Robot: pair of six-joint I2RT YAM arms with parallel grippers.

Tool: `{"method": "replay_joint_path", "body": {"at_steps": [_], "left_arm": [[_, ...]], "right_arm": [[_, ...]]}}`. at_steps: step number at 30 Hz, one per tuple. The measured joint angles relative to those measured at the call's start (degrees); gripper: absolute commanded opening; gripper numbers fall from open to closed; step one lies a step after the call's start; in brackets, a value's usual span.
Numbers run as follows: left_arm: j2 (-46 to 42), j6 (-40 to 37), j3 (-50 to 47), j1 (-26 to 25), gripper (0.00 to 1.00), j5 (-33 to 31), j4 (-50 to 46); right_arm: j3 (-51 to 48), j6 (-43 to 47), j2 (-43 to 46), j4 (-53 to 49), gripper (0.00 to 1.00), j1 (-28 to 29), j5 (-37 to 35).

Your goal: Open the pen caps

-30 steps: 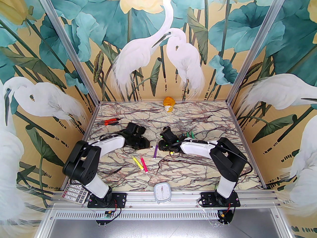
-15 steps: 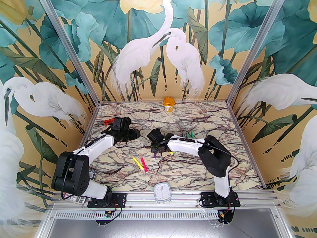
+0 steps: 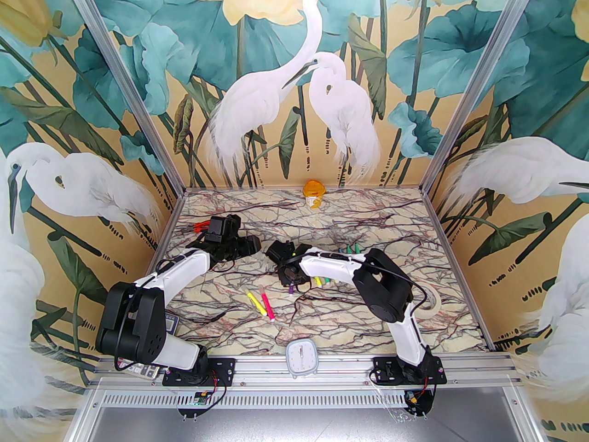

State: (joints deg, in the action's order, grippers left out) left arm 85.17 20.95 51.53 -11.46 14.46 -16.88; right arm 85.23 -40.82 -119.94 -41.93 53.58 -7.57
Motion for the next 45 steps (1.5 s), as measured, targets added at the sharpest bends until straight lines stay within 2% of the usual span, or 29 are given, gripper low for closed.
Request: {"method": "replay_joint_path", "body": {"at_steps": [16, 24, 32, 45], "left_arm": [[-1.8, -0.6, -0.9, 0.3, 0.66, 0.7, 0.0], [-2.6, -1.2, -1.2, 0.3, 0.66, 2.2, 0.0], [-2.6, -1.0, -2.6, 0.3, 0.66, 9.4, 1.8], [-1.4, 2.9, -5.7, -1.0, 0.66, 26.9, 12.9]], "right_arm": [[0.6, 8.7, 0.0, -4.6, 0.24, -1.3, 1.8], [1.6, 11.2, -0.5, -5.7, 0.17, -2.3, 3.1], [-5.5, 12.3, 4.3, -1.1, 0.14, -2.7, 3.1], [-17.2, 13.9, 19.5, 8.3, 0.12, -3.3, 3.2]]}}
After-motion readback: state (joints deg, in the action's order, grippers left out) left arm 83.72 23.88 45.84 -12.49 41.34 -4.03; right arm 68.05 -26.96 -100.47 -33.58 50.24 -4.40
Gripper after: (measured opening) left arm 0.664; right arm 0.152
